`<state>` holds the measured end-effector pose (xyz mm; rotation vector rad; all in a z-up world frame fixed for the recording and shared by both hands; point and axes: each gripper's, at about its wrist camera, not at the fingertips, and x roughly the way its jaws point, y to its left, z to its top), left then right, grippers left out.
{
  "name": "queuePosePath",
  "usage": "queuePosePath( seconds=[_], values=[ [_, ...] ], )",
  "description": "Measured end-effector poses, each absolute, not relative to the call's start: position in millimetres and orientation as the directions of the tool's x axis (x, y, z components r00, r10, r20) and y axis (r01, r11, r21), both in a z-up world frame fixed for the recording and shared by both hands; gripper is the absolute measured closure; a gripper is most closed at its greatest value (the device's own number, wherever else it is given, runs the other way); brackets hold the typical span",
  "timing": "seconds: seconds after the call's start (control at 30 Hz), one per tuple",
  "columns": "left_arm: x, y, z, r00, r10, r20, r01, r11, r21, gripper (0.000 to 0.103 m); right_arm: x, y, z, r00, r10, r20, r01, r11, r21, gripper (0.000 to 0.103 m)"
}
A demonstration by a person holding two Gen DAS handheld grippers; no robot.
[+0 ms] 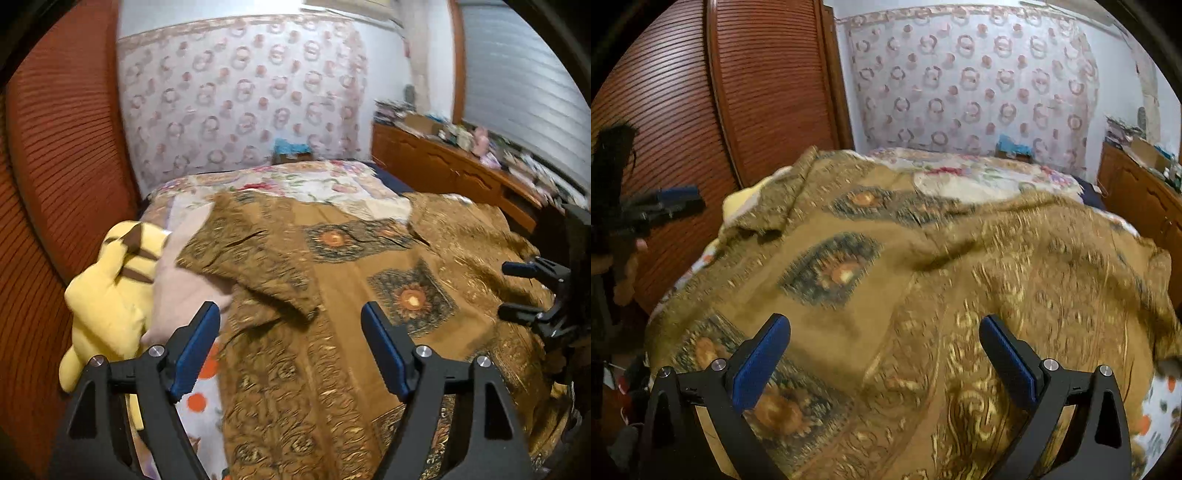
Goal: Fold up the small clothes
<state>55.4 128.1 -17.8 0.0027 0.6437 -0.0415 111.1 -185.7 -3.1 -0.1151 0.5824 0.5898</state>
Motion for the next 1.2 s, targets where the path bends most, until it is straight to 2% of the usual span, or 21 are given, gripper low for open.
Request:
queuePosePath(
  seconds=[0.23,0.37,0.53,0.63,0.7,0.93,1.0,1.03,1.1,1.2],
  values=[
    [30,158,-24,0.829,0.017,-0.559,-0.075,0.994,-0.081,0.024,129,-143,38,0.709,0.532,-0.462,-0.619,0.784,-0.046,0.002],
    [22,175,-29,0.843,0.044,-0.536,-0.121,0.987,-0.108,0.024,154,-98,48,0.666,0.596,-0.449,-0.683,0.730,-0.044,0.002],
    [18,188,-32,0.858,0.098,-0.505,-0.161,0.984,-0.082,0.024,191,-29,40,0.615,0.629,-0.476,-0.744,0.663,-0.086,0.008],
    [17,192,-38,0.858,0.113,-0.502,-0.177,0.981,-0.082,0.024,212,11,27,0.573,0.636,-0.517,-0.779,0.618,-0.104,0.016],
    [17,194,-42,0.855,0.112,-0.507,-0.179,0.980,-0.085,0.024,223,36,16,0.512,0.643,-0.570,-0.811,0.581,-0.074,0.031],
    [12,192,-55,0.843,0.087,-0.531,-0.160,0.983,-0.093,0.024,246,95,-9,0.483,0.570,-0.665,-0.829,0.543,-0.136,0.034],
    [12,191,-59,0.839,0.082,-0.539,-0.157,0.983,-0.095,0.024,255,107,-15,0.506,0.516,-0.691,-0.811,0.557,-0.179,0.054],
    [12,190,-60,0.838,0.080,-0.540,-0.155,0.983,-0.096,0.024,258,108,-16,0.512,0.503,-0.697,-0.806,0.561,-0.187,0.060],
    [13,188,-62,0.839,0.082,-0.538,-0.159,0.982,-0.098,0.024,262,104,-10,0.490,0.530,-0.692,-0.813,0.564,-0.144,0.081],
    [14,180,-63,0.841,0.087,-0.534,-0.152,0.985,-0.077,0.024,268,94,3,0.478,0.586,-0.654,-0.813,0.578,-0.076,0.093]
  ],
)
